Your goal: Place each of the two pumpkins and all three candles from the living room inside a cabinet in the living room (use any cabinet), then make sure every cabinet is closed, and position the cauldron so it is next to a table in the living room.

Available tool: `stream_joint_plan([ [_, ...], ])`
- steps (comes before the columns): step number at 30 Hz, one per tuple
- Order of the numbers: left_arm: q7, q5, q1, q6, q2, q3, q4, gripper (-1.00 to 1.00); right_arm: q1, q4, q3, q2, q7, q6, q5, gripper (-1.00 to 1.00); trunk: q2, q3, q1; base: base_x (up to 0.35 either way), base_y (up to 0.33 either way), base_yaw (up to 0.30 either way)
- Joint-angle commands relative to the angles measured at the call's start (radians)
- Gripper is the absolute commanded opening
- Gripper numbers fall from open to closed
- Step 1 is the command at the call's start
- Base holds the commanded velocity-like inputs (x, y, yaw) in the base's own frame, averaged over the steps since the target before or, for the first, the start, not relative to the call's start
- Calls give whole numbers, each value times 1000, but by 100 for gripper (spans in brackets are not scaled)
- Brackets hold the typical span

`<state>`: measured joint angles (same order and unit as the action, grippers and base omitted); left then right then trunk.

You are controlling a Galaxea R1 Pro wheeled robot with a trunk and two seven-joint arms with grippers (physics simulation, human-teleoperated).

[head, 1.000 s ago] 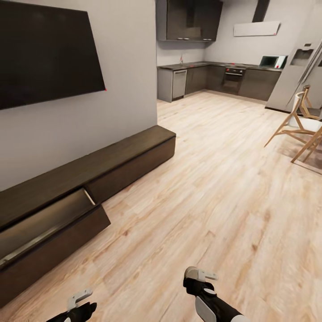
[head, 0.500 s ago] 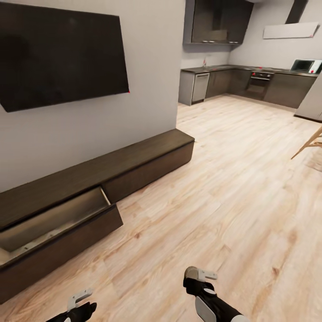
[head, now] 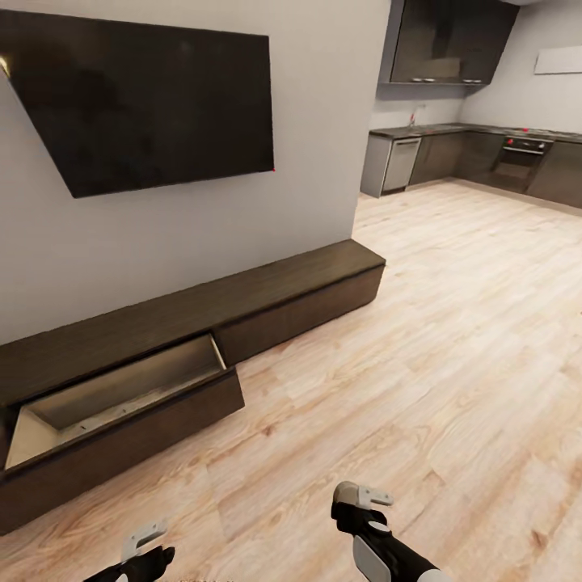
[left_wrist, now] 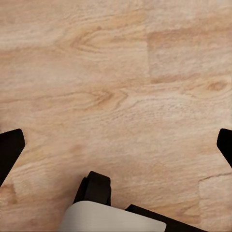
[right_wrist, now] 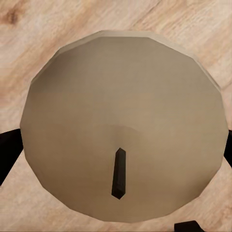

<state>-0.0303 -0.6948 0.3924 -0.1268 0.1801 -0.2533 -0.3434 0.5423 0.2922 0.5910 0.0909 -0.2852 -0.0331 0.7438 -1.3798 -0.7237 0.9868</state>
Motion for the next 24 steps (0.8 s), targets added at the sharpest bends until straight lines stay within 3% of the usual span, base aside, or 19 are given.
stream_joint_plan([
  [1,-3,-8,0,-4,1,-6,-2,100,1,1,9,0,-5,-4,11,-100,0,0,0,2,0,271],
  [24,-3,-2,0,-4,1,-9,-2,100,1,1,9,0,-5,-5,11,-100,0,10,0,0,0,279],
])
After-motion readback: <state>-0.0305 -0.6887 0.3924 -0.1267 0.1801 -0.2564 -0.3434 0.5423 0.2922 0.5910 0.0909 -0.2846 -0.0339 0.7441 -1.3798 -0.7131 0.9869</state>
